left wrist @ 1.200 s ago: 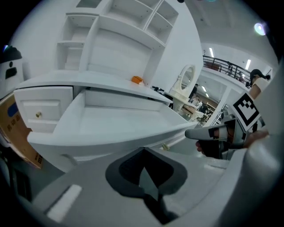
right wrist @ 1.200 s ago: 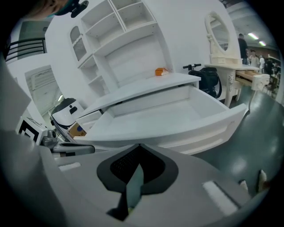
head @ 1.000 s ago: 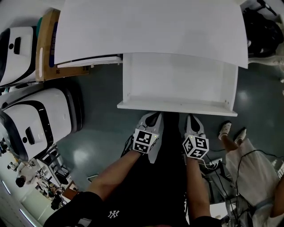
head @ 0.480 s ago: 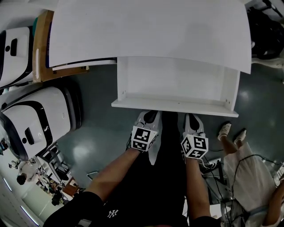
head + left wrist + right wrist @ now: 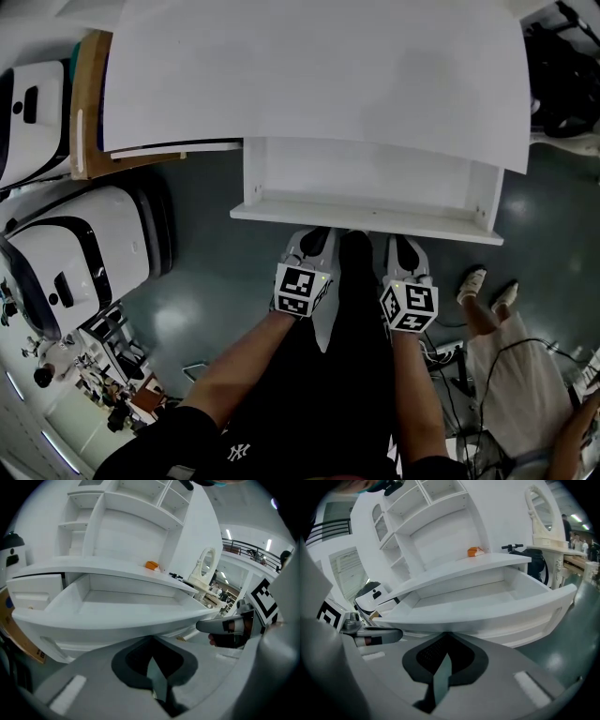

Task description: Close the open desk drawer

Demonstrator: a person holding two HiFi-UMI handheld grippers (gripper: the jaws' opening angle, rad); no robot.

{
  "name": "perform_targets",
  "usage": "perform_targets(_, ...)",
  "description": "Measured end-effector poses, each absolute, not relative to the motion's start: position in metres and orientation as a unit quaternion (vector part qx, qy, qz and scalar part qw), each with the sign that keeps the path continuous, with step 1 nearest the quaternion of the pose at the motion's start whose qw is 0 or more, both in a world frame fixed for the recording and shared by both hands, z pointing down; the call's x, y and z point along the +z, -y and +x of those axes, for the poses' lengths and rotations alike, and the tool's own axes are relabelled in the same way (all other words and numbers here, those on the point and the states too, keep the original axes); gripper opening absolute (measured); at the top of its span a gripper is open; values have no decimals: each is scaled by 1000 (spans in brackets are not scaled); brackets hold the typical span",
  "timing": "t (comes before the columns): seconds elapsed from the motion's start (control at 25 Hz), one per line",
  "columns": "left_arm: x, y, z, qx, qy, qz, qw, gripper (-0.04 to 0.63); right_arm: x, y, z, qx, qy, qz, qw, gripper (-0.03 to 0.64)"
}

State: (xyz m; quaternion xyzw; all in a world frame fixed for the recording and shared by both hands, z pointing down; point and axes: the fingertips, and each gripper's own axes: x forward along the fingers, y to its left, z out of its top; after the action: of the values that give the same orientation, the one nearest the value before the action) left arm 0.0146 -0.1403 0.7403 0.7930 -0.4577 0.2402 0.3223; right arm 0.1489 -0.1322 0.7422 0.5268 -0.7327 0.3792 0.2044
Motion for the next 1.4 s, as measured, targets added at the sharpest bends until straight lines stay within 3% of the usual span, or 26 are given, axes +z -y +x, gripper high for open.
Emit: perform_targets(1.4,743,260,23,219,502,784,292,1,744,249,149,337,770,505,196,25)
